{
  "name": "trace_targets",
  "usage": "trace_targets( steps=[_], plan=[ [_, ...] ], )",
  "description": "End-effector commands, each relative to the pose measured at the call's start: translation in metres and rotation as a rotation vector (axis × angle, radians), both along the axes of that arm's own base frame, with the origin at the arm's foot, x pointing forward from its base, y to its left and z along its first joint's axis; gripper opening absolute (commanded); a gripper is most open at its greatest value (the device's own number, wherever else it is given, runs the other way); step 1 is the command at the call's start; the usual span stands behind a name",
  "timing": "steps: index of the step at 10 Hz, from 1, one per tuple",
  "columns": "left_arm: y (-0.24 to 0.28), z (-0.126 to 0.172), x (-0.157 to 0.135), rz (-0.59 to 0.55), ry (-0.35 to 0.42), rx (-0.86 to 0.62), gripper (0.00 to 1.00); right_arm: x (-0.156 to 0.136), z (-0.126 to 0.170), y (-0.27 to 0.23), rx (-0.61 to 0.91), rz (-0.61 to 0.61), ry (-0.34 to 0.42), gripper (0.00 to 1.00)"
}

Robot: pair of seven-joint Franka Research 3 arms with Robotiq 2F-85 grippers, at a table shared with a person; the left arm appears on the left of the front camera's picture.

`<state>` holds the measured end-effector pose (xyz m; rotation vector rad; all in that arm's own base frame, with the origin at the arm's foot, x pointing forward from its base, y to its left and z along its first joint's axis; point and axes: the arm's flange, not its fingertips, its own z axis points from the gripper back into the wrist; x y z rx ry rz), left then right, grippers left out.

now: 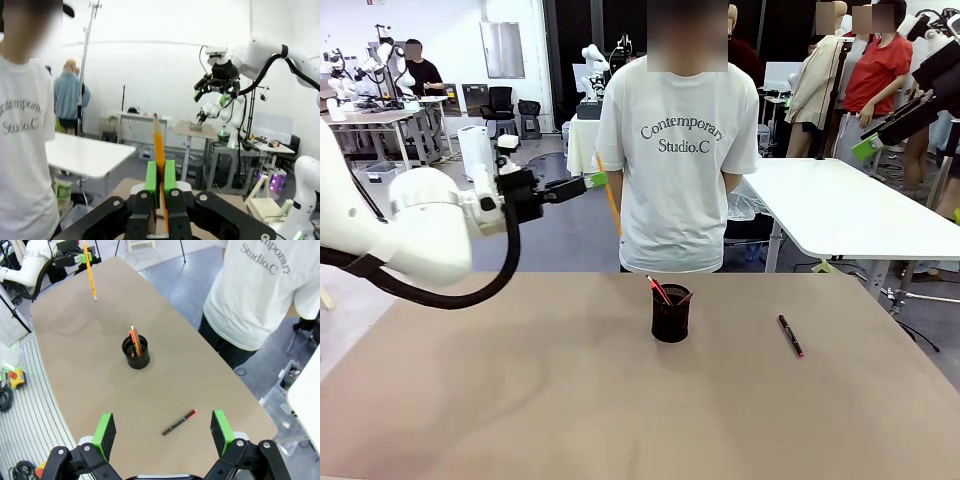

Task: Place the pens into the pen holder.
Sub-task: Pick up a writing instrument from the table and place it into the Pen holder.

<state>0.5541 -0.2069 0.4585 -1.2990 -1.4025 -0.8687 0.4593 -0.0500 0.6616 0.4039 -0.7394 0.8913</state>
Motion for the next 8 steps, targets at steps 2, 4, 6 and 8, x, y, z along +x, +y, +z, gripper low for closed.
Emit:
trace_targets(
  steps=[2, 4, 6, 8],
  plan=[
    [-0.046, -0.011, -0.019, 0.003, -0.077, -0.028, 0.00, 0.000, 0.001, 0.000, 0.014, 0.006, -0.009, 1.00],
    [-0.082, -0.026, -0.030, 0.004, -0.122, 0.028, 0.00, 0.000, 0.001, 0.000, 0.014, 0.006, -0.009, 1.00],
    [-0.104, -0.044, -0.031, 0.108, -0.234, 0.050, 0.00, 0.000, 0.001, 0.000, 0.014, 0.006, -0.009, 1.00],
    [-0.115, -0.058, -0.025, 0.119, -0.215, 0.140, 0.00, 0.000, 0.001, 0.000, 0.014, 0.006, -0.009, 1.00]
  ],
)
